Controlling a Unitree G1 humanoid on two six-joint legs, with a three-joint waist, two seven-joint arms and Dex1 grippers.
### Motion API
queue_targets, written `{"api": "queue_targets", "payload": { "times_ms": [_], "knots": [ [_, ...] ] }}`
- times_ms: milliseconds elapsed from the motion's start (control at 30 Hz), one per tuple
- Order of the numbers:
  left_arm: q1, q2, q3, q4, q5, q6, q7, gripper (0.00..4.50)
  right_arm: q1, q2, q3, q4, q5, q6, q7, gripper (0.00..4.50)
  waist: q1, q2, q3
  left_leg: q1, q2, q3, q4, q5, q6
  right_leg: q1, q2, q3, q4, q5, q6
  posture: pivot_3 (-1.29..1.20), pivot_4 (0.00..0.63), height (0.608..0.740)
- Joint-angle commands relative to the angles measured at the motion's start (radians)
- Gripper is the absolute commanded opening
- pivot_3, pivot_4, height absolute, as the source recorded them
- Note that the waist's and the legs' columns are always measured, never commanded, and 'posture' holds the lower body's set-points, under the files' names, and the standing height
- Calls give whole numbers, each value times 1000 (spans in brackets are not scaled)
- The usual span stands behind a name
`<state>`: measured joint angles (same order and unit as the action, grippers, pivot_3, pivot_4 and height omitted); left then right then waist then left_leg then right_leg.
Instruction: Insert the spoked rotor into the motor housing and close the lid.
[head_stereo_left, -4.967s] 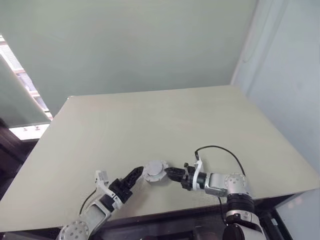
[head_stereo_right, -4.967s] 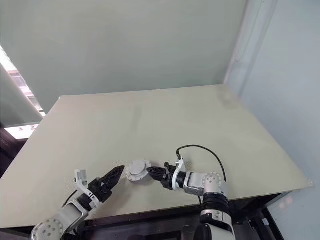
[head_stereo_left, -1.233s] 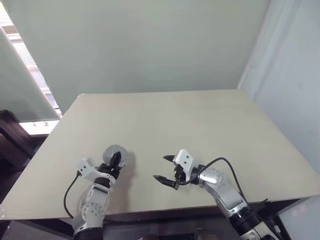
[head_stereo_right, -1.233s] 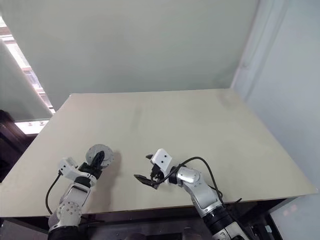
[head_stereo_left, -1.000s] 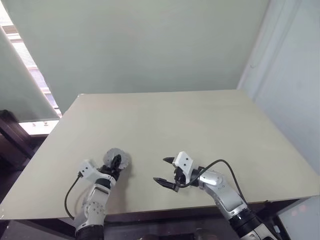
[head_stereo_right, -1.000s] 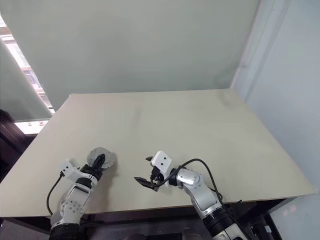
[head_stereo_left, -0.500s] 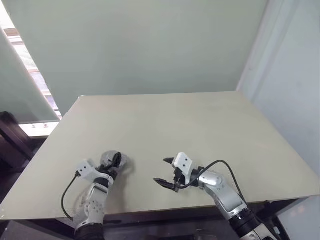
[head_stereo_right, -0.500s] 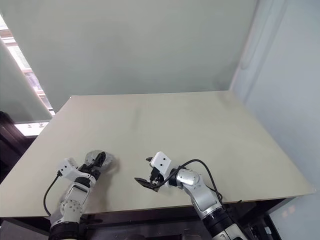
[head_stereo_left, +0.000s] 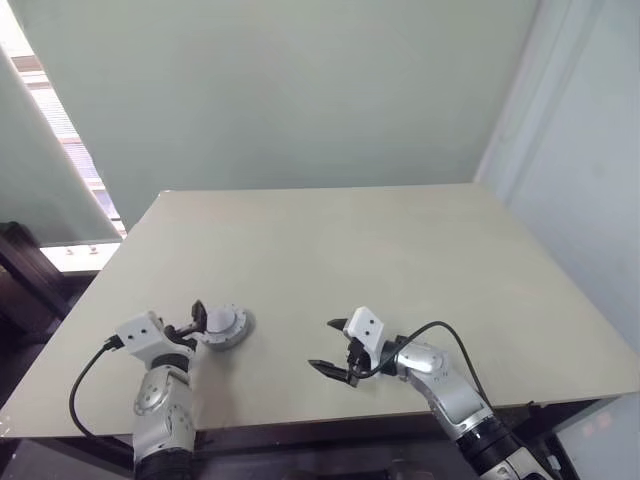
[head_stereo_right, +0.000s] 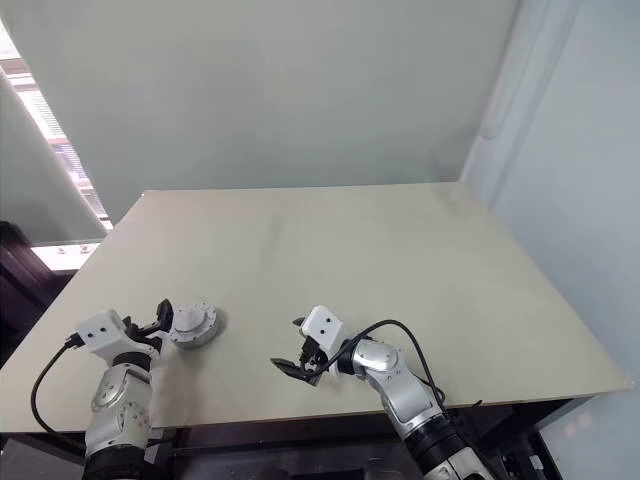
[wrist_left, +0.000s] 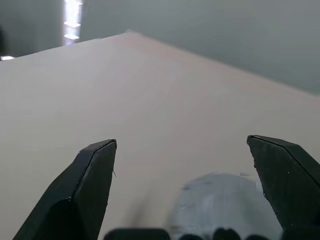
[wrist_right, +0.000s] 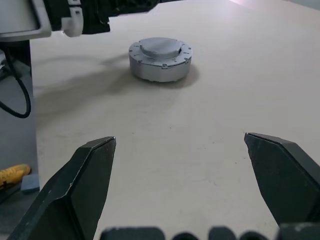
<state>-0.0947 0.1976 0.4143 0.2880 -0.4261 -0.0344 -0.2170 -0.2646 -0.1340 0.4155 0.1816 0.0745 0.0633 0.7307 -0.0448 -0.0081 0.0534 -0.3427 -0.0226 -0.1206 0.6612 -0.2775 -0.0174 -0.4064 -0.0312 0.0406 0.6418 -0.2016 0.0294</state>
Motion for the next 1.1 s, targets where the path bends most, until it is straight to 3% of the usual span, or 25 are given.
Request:
{"api": "queue_targets", "payload": {
  "times_ms": [33, 233, 500, 633, 1100],
  "knots": [
    [27, 16, -64, -130, -24, 36, -105, 4475, -15, 30, -72, -38, 57, 55, -35, 4500, -2, 0, 0, 0, 0, 0, 0, 0, 0, 0, 0, 0, 0, 0, 0, 0, 0, 740],
    [92, 81, -201, -313, -35, 188, -246, 4475, -18, 24, -187, -63, 124, 148, -77, 4500, -5, 0, 0, 0, 1, 0, 0, 0, 0, 0, 1, 0, 0, 0, -1, 0, 0, 740],
    [98, 86, -204, -341, -36, 222, -253, 4475, -17, 25, -197, -73, 126, 168, -79, 4500, -4, 1, 1, 0, 1, 0, -1, 0, 0, -1, 1, 0, 0, -1, -2, 0, 0, 740],
    [179, 174, -363, -505, -41, 372, -388, 4475, 101, -83, -352, -162, 139, 173, -151, 4500, 2, 3, 1, -1, -1, 0, -1, -1, 2, 0, -1, 0, -1, -3, 0, 0, 0, 740],
    [137, 157, -368, -466, -28, 401, -394, 4475, 119, -97, -375, -208, 150, 180, -169, 4500, -15, 9, 6, 1, 3, 4, -1, -2, 3, -1, 2, 3, 0, -4, 0, 0, 0, 740]
  ]
}}
